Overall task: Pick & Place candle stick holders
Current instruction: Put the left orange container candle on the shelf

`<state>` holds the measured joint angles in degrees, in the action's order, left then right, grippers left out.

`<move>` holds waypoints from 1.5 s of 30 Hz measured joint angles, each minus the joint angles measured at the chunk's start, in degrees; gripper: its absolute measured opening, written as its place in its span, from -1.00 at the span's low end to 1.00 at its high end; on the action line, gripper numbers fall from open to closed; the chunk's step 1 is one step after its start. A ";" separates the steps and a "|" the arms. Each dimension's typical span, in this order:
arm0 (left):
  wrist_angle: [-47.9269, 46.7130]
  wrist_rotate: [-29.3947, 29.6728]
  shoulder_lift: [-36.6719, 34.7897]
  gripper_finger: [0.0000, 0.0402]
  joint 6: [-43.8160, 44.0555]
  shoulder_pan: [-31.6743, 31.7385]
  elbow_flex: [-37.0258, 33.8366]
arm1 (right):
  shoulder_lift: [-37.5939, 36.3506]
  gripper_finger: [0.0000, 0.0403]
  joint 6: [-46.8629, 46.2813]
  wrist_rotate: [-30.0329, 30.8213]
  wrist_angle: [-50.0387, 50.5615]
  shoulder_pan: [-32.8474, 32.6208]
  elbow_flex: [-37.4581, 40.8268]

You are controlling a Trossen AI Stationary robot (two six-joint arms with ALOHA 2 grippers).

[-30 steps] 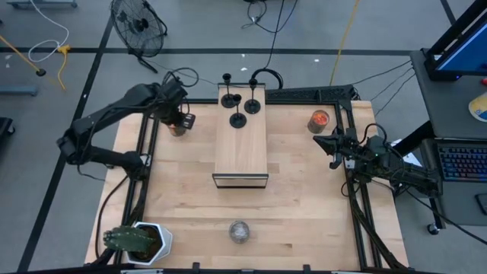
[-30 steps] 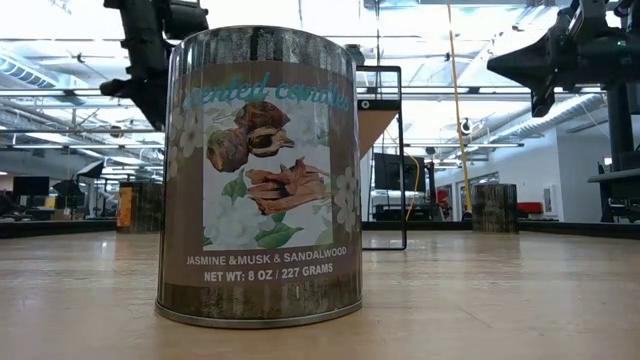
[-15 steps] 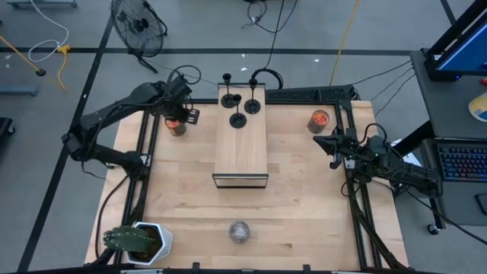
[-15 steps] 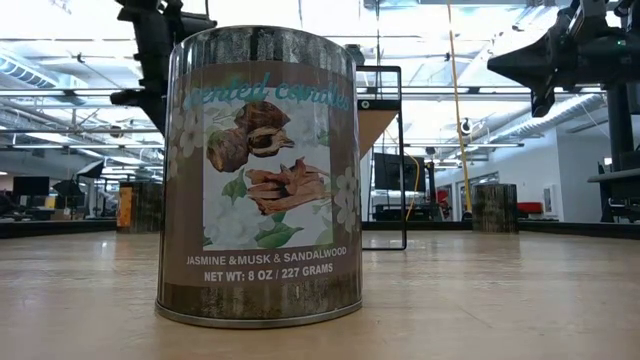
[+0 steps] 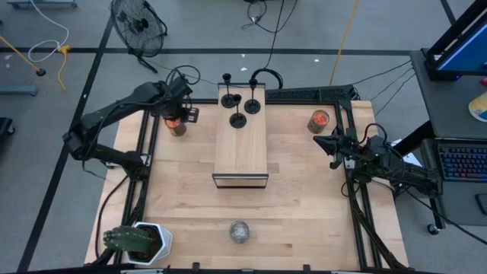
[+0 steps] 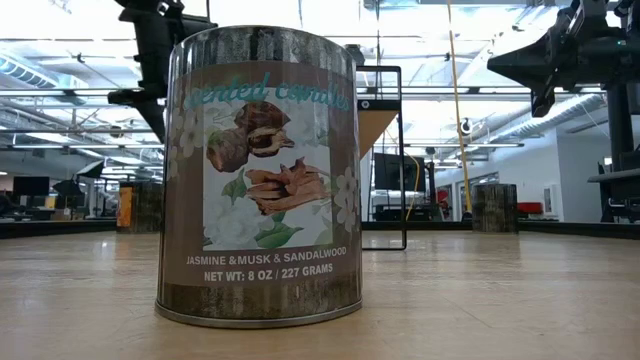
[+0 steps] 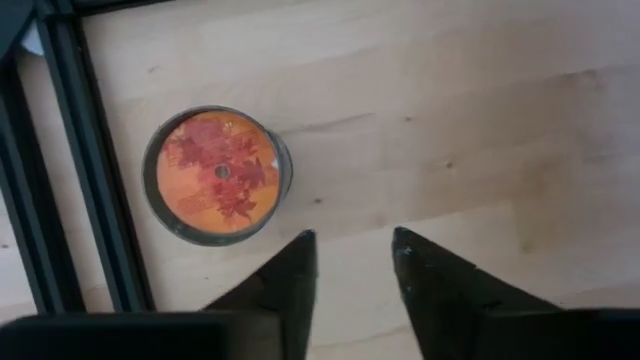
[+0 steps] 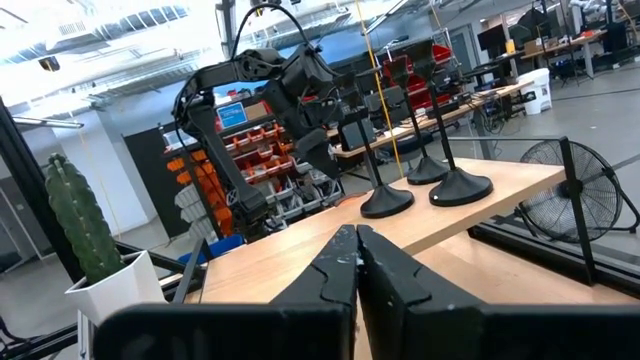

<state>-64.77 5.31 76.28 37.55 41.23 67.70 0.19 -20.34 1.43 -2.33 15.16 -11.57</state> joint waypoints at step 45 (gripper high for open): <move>5.28 0.62 5.92 0.20 2.97 0.26 -9.44 | 0.00 -1.00 -0.32 -0.02 0.04 0.00 0.00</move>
<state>-59.49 5.93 82.19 40.52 41.50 58.27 0.19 -20.66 1.41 -2.28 15.16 -11.57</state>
